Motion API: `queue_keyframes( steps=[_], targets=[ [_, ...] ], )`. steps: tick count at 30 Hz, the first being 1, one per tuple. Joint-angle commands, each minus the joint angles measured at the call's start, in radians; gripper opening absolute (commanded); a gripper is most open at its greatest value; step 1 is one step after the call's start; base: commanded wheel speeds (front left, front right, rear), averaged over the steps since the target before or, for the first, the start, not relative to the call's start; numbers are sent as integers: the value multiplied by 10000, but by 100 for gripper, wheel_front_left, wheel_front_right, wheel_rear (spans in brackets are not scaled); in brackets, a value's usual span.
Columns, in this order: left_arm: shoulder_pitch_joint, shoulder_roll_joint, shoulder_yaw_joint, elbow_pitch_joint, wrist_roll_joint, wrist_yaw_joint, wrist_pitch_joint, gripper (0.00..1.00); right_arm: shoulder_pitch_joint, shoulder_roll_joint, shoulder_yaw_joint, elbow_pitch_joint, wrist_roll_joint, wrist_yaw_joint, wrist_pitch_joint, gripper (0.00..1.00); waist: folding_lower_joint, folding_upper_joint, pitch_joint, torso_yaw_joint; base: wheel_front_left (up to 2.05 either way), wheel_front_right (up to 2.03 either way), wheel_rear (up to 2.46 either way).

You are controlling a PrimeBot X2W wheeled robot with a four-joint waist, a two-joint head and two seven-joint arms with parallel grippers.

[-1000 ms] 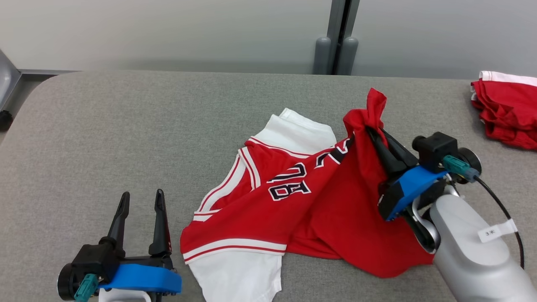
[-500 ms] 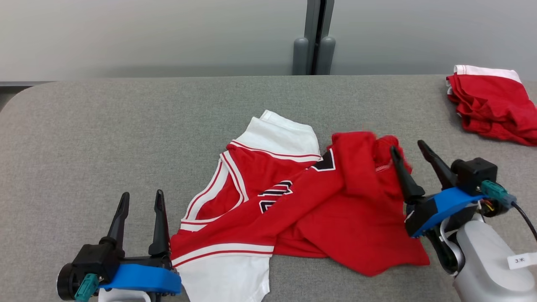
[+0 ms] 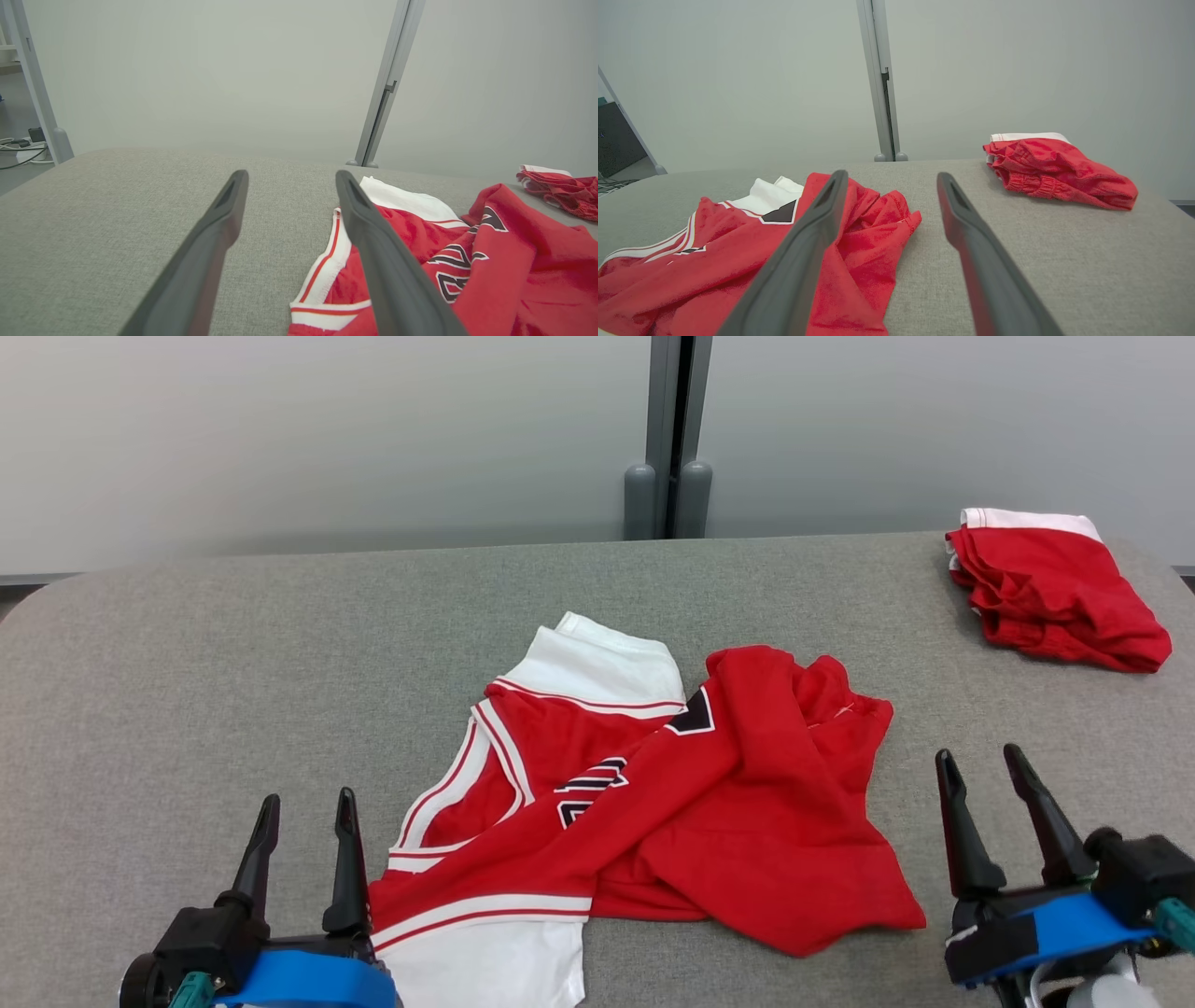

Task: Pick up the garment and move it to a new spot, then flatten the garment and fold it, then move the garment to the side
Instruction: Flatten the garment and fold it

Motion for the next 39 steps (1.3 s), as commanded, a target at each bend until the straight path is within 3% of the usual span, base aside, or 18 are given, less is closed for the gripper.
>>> queue_keyframes(
  steps=[1,10,21,31,39],
  targets=[
    [100,-6,20,-22,88,-42,-25,100,446,173,-62,-352,-175,4,-48,100,1,0,-60,-27,0,0,0],
    [359,-6,182,3,115,-62,-25,100,2034,976,36,-1362,-706,5,-48,100,1,0,-284,-60,0,0,0],
    [168,-6,258,62,269,-115,-25,100,1905,1142,125,-1361,-932,5,-49,100,1,0,-185,-138,0,0,0],
    [-2014,364,-108,590,832,-219,-25,100,1309,1137,221,-1491,-1041,5,-49,100,1,0,433,-434,0,0,0],
    [-4705,1128,-895,2546,638,-247,-24,100,792,1120,251,-1715,-1111,5,-49,100,1,0,1281,-1048,0,0,0]
  ],
)
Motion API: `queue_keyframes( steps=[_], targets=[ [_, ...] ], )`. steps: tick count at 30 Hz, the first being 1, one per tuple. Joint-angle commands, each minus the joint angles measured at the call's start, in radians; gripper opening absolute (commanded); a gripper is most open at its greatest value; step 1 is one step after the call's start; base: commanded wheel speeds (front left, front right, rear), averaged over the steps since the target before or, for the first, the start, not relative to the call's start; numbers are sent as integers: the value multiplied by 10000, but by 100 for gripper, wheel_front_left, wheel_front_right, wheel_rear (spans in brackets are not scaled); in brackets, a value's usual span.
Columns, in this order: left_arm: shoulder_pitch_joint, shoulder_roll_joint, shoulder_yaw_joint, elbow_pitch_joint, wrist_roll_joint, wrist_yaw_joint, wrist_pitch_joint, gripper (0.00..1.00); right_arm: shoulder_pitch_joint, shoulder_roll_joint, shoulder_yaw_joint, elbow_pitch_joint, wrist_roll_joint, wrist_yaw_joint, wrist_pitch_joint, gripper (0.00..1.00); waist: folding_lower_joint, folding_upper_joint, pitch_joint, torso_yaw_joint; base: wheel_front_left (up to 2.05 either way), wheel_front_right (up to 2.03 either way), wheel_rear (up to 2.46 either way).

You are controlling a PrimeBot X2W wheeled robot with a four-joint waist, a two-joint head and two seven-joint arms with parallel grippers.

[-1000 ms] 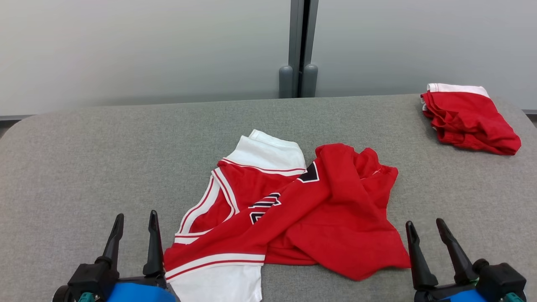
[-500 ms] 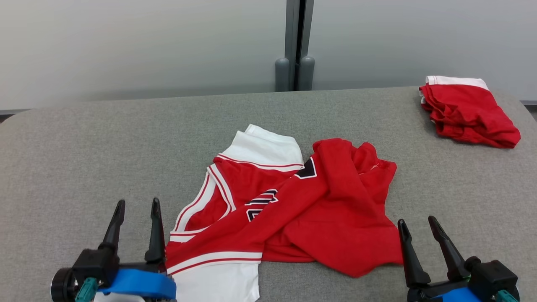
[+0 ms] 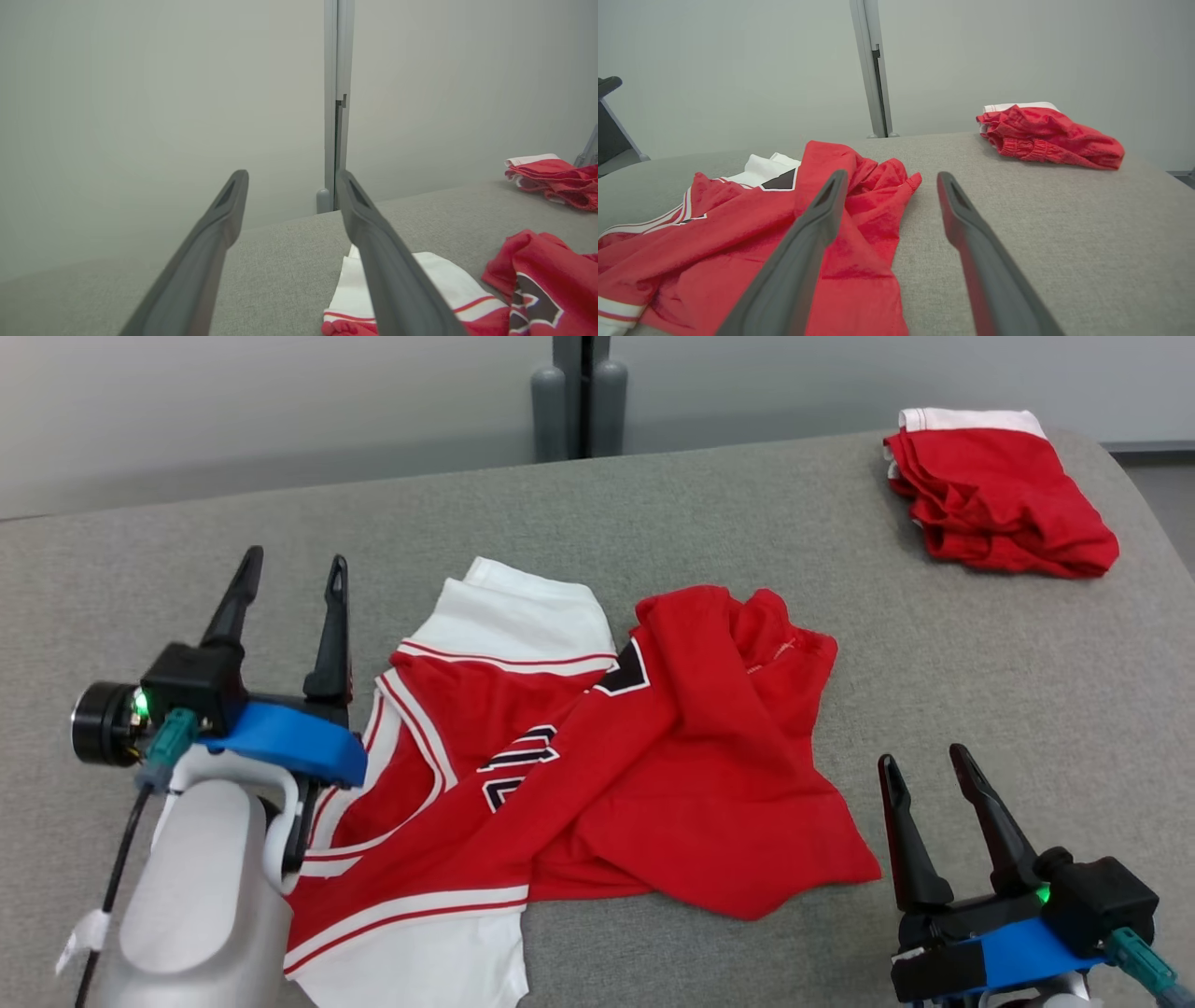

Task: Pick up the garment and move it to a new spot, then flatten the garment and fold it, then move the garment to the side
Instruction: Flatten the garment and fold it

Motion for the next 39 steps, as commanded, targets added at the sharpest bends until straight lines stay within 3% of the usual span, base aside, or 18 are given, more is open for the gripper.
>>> queue_keyframes(
  steps=[1,6,15,27,28,29,30,39],
  targets=[
    [-294,88,-93,240,-95,-72,-22,100,-132,-8,-40,-56,-26,3,-49,100,-2,-1,112,-64,0,0,0],
    [-1679,426,-806,1939,-525,-72,125,100,-314,21,-134,-155,-28,3,-49,100,-2,-1,665,-418,0,0,0],
    [-2875,533,-2536,4494,-1495,-46,940,100,-574,42,-282,-204,-56,3,-49,100,-2,-1,1189,-637,0,0,0],
    [-2799,640,-4766,5766,-3253,-47,2653,100,-693,27,-366,-78,-148,3,-50,100,-2,-1,1245,-626,0,0,0],
    [-2792,651,-4903,5778,-3389,-47,2729,52,-714,27,-360,-79,-151,2,-50,100,-2,-1,1246,-627,0,0,0],
    [-2810,683,-5039,5758,-3514,-47,2736,33,-726,27,-366,-112,-146,2,-50,100,-2,-1,1247,-624,0,0,0],
    [-2853,709,-5153,5729,-3631,-47,2678,0,-723,28,-377,-130,-145,3,-50,100,-2,-1,1246,-615,0,0,0],
    [-4096,1798,-4583,6037,-4144,238,804,0,-650,-49,-454,-131,-148,3,-50,100,-2,-1,1132,-549,0,0,0]
  ],
)
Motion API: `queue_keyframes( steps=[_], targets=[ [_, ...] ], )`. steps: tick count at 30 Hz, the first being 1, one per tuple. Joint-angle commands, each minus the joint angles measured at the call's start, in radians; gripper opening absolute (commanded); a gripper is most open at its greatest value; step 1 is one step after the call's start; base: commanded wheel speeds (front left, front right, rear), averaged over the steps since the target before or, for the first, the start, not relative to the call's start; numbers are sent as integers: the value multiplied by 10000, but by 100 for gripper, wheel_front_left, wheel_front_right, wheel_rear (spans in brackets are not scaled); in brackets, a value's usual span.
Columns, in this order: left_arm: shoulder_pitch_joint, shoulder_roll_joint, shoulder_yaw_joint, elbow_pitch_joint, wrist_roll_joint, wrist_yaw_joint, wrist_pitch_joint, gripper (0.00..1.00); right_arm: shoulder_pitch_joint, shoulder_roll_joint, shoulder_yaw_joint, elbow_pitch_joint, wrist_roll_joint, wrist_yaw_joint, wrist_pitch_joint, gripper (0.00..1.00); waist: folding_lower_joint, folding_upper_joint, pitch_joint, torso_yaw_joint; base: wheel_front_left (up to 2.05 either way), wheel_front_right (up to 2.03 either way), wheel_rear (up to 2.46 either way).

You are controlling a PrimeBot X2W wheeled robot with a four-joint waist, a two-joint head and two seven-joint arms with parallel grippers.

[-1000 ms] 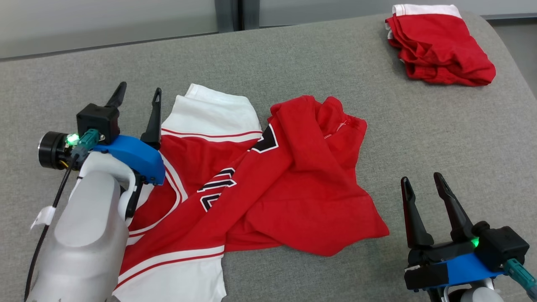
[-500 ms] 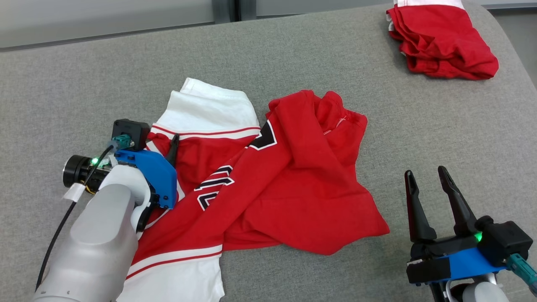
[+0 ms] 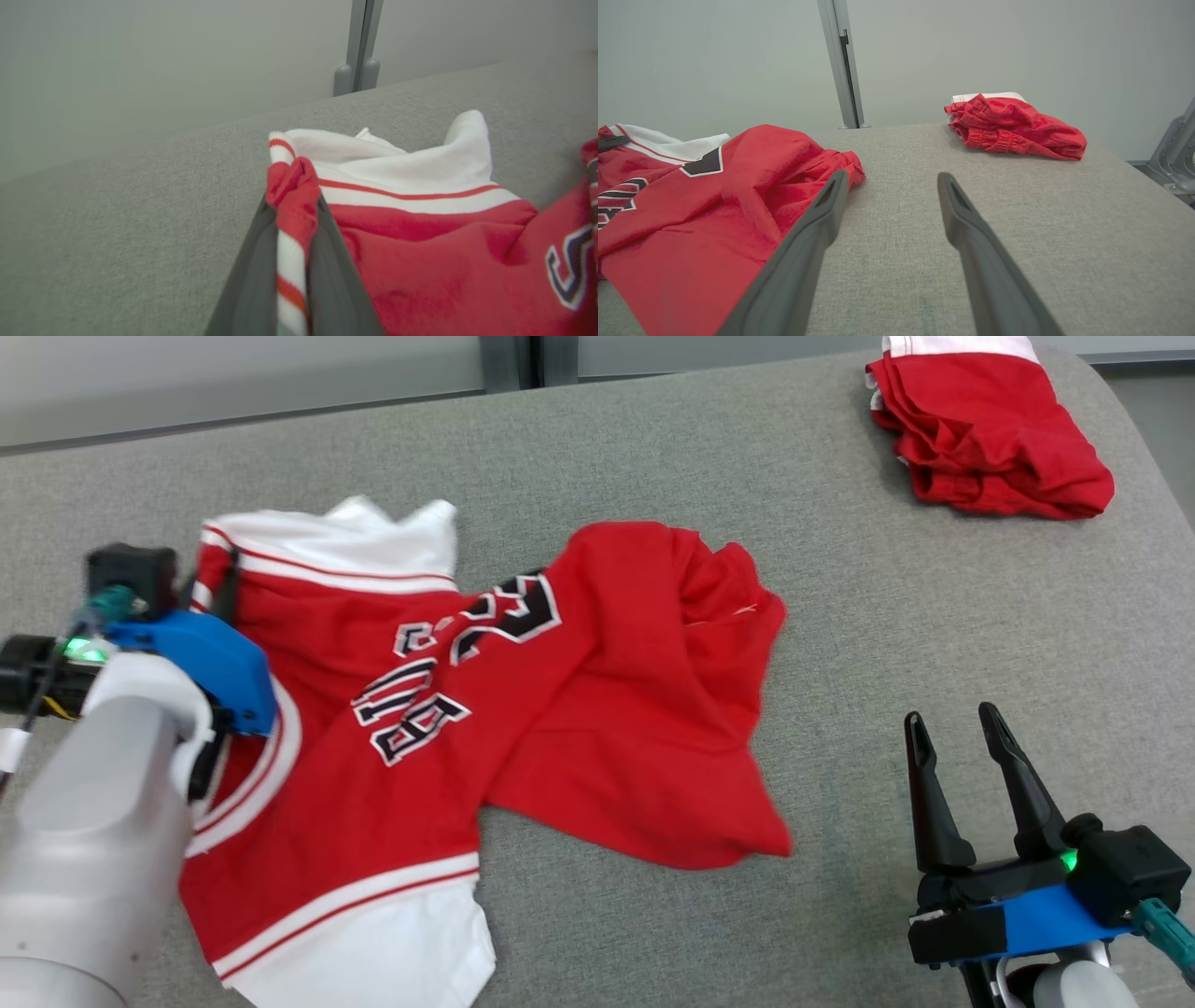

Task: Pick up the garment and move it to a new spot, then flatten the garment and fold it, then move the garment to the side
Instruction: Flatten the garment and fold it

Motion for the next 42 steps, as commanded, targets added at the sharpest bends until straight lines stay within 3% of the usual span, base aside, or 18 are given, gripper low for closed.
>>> queue_keyframes(
  steps=[1,9,10,11,16,25,31,42],
  targets=[
    [-239,158,104,134,-66,98,-173,0,-72,-74,-43,1,-34,5,-50,100,-1,0,-35,-20,0,0,0],
    [-438,873,518,741,-206,300,-710,0,83,-100,-126,117,22,5,-50,100,-1,0,-121,-126,0,0,0],
    [-371,853,499,760,-173,296,-752,39,104,-94,-134,131,15,5,-50,100,-1,0,-137,-114,0,0,0],
    [-296,814,504,772,-165,313,-791,100,121,-87,-125,154,7,5,-50,100,-1,0,-160,-91,0,0,0],
    [-65,691,625,273,-77,434,-894,100,174,-84,-58,240,-10,4,-50,100,-1,0,-370,50,0,0,0],
    [2555,544,2462,-4134,845,1299,-892,100,508,-76,-32,415,47,4,-50,100,-1,0,-1228,585,0,0,0],
    [4703,-48,3551,-6183,1517,1414,-892,100,749,-55,-14,491,80,5,-48,100,-1,0,-1707,974,0,0,0],
    [7397,-1368,5026,-8444,2803,1492,-895,100,949,-12,-95,523,113,4,-50,100,-1,0,-1911,1483,0,0,0]
  ],
)
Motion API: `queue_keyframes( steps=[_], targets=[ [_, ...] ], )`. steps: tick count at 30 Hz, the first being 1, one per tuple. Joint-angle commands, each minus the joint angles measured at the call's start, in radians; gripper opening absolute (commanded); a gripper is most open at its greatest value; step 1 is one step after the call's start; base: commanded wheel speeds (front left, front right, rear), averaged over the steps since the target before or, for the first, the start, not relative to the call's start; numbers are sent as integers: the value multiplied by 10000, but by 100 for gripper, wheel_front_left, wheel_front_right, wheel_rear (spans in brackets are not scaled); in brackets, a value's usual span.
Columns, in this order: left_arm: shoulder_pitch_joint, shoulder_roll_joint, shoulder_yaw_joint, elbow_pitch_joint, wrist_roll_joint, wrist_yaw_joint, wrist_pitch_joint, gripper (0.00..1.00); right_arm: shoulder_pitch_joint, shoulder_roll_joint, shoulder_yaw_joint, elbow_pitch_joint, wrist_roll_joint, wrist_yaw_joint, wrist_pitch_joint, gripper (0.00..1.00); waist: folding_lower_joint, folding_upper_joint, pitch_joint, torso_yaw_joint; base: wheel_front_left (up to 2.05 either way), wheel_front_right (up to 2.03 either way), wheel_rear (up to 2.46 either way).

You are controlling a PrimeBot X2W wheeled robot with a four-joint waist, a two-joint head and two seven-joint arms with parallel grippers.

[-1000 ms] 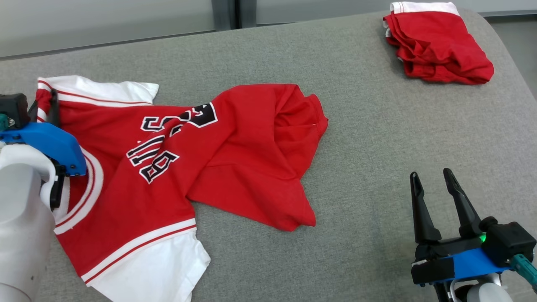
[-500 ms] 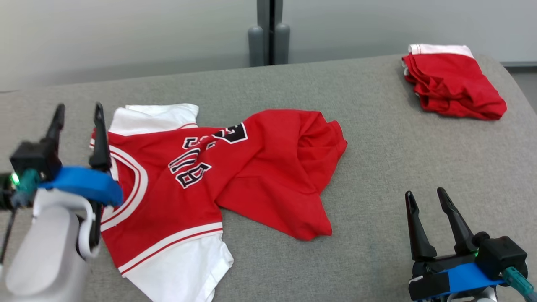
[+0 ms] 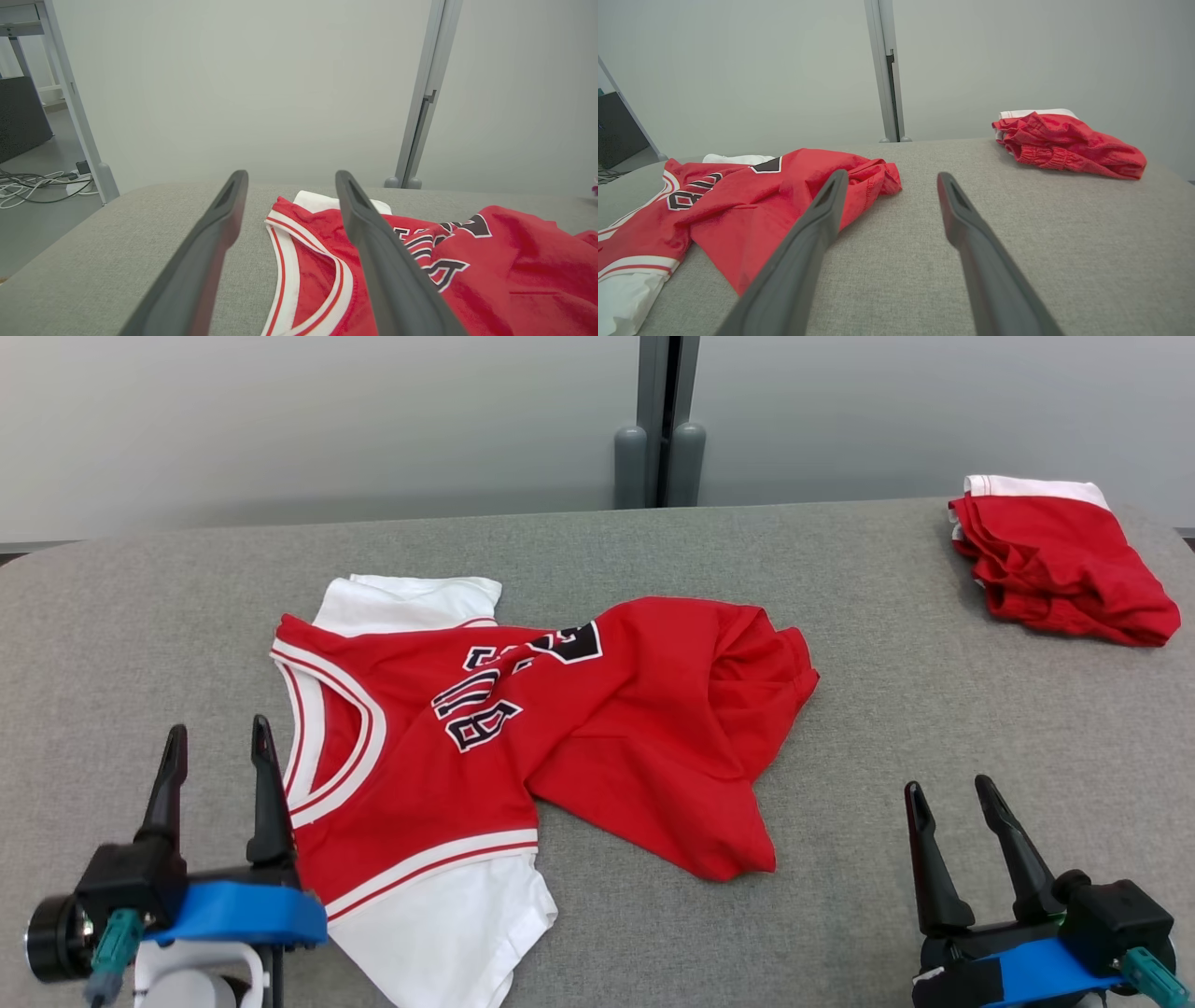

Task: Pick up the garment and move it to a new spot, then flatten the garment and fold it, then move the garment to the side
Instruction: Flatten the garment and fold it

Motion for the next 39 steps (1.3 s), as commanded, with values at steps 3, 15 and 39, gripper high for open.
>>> queue_keyframes(
  steps=[3,15,39],
  targets=[
    [528,-379,337,-335,267,-112,-40,100,94,20,-33,9,24,3,-50,100,1,1,-20,64,0,0,0],
    [1187,-1108,829,542,889,-903,-41,100,96,31,26,117,65,3,-50,100,1,1,-111,126,0,0,0],
    [223,-1447,307,5204,510,-1635,31,95,-107,34,72,381,111,3,-50,100,1,1,80,-123,0,0,0]
  ],
)
